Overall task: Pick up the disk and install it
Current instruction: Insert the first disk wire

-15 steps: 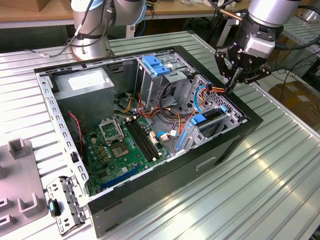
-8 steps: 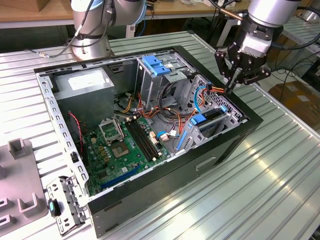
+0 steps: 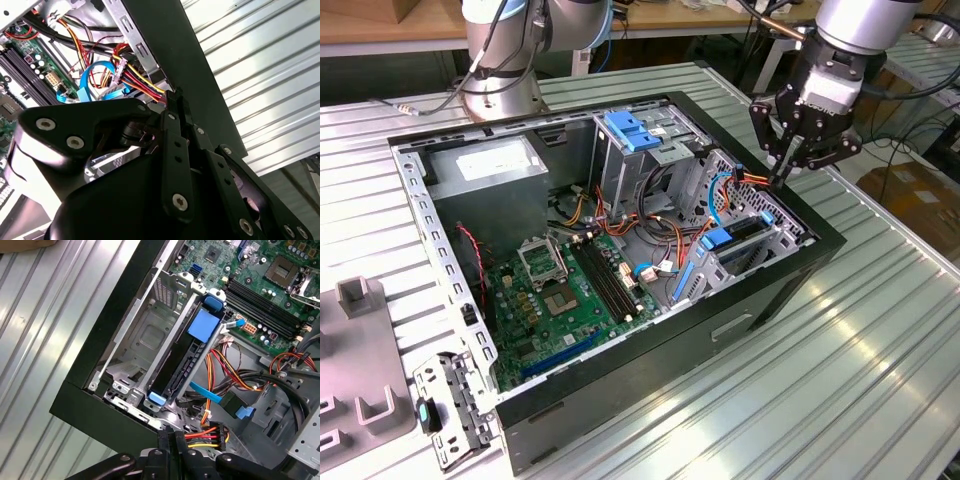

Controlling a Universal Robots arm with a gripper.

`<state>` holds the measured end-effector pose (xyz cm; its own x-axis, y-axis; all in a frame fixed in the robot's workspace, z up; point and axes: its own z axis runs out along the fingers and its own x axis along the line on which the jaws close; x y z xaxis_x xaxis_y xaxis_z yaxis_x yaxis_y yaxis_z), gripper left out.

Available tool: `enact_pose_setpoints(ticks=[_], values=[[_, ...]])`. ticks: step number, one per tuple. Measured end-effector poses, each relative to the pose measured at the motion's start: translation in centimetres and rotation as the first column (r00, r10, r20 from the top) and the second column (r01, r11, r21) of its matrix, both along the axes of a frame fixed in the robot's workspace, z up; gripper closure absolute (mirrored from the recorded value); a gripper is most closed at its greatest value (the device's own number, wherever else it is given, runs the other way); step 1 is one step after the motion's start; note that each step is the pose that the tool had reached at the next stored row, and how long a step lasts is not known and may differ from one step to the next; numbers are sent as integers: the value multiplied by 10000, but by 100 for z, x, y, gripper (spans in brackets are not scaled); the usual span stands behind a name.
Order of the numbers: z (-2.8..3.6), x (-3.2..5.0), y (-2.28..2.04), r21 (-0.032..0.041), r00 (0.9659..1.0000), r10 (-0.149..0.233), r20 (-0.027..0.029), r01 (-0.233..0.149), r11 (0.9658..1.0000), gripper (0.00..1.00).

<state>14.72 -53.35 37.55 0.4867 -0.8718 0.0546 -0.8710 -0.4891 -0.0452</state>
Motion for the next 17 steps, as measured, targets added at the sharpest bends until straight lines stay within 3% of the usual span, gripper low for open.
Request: enact_pose_setpoints(ticks=[6, 14, 17], values=[[0, -26, 1, -1, 9980, -629, 0, 629, 9980, 84], [-1, -179, 0, 0, 9972, -750, 0, 750, 9972, 84], [-3, -184, 0, -1, 9936, -1129, 0, 1129, 9936, 84]])
